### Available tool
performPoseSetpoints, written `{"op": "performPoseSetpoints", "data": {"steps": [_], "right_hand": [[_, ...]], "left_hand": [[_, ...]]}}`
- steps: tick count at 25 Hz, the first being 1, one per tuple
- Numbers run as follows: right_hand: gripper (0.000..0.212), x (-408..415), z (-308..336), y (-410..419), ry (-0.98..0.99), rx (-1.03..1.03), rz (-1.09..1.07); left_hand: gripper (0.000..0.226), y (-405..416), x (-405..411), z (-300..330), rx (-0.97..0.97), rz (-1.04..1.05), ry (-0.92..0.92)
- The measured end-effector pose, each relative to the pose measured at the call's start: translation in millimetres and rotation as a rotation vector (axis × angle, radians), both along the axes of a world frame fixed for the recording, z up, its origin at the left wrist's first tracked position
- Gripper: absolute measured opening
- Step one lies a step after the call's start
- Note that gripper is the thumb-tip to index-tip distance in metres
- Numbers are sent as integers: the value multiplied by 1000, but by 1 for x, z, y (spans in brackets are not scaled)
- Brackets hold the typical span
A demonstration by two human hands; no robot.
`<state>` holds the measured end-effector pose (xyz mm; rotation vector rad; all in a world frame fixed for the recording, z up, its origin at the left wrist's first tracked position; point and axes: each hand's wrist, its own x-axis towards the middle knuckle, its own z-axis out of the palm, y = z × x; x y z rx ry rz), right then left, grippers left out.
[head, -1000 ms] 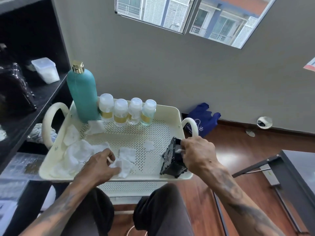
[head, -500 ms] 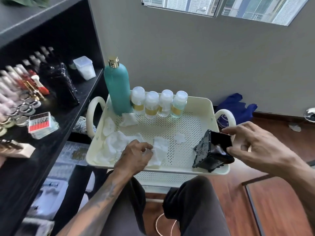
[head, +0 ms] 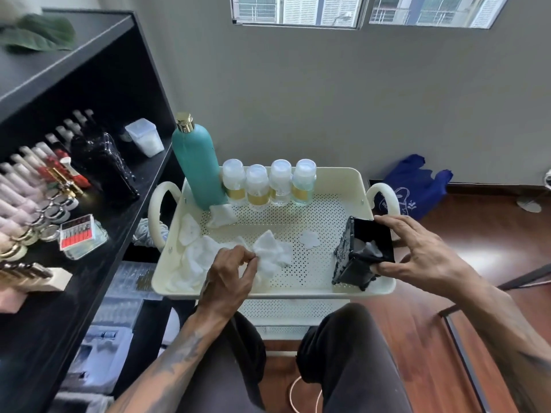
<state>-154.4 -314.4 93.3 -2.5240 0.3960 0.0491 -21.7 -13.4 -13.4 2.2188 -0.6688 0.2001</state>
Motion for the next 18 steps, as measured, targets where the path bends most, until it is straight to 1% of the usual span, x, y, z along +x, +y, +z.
{"op": "performPoseSetpoints", "data": {"steps": [4,7,8,12,14,15,16,18], "right_hand": [[85,-2,-7,-1,-29,21,-5],[85,-3,-12,-3,-43,42,-12],[86,-3,-13,-4,-46,47,-11],[85,-3,-15,-6,-55,65,-8],[84,-4,-16,-6,-62,54,-2],[84,-4,-17,-7,-66,51,1],[84,-4,-18,-7,-70,54,1],[83,-4,-19,-7,-77,58,-2]], "left_hand": [[13,0,0,1,12,-52,2],[12,0,6,3,10,14,-52],[13,0,7,4,6,32,-45],[14,-1,12,9,3,-19,97],[11,-1,15,9,75,-52,187],[9,-1,17,8,132,-68,192],[7,0,18,7,188,-80,151],[8,1,19,7,258,-72,-5]]}}
